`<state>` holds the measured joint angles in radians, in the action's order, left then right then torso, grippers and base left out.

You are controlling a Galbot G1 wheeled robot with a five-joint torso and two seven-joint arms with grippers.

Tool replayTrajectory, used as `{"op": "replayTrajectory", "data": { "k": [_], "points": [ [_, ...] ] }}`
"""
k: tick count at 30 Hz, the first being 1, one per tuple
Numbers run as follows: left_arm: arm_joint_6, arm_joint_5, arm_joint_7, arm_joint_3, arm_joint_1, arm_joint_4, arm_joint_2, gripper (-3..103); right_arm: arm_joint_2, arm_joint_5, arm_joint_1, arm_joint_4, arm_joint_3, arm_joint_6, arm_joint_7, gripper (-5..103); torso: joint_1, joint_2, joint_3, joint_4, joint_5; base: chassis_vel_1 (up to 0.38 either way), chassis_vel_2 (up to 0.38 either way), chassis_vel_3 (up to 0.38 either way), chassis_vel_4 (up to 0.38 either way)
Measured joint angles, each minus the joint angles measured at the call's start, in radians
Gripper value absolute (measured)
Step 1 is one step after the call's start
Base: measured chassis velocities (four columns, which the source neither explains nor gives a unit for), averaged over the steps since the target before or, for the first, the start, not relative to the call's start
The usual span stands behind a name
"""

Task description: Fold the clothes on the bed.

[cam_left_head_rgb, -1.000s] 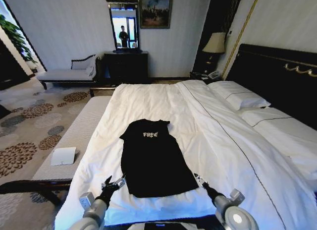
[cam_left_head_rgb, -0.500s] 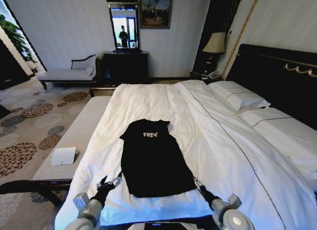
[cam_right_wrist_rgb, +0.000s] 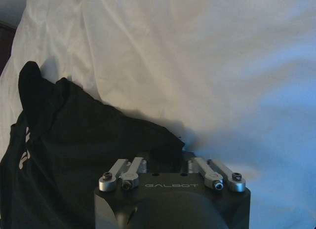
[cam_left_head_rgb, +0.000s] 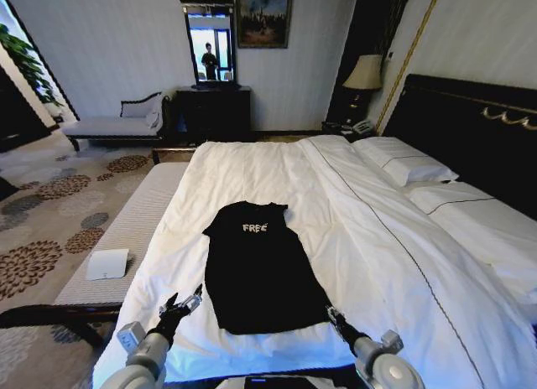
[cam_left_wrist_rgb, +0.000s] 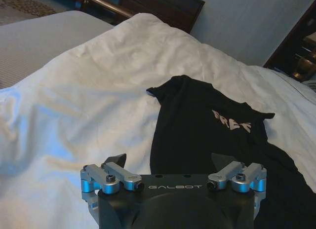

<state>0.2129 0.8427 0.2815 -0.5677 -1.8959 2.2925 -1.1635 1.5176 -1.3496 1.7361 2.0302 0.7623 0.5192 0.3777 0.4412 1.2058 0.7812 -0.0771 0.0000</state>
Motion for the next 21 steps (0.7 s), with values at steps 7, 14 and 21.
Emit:
{"op": "replayTrajectory", "data": {
  "k": [7,14,21],
  "points": [
    [-0.006,-0.005,-0.008,0.013,-0.020,0.000,-0.002,99,0.005,0.003,0.006,0.017,0.000,-0.003,0.009,9,0.000,0.000,0.000,0.0000,0.0001,0.000,0.000,0.000,0.000],
    [-0.027,-0.027,-0.022,0.028,-0.041,-0.006,-0.001,96,0.019,-0.019,-0.014,0.055,0.008,-0.046,0.053,0,0.000,0.000,0.000,0.0000,0.0000,0.000,0.000,0.000,0.000],
    [-0.035,-0.050,-0.034,0.068,-0.062,-0.005,-0.004,93,0.025,-0.035,-0.044,0.045,0.017,-0.079,0.088,0,0.000,0.000,0.000,-0.0001,0.0001,0.000,0.000,0.000,0.000]
  ]
}}
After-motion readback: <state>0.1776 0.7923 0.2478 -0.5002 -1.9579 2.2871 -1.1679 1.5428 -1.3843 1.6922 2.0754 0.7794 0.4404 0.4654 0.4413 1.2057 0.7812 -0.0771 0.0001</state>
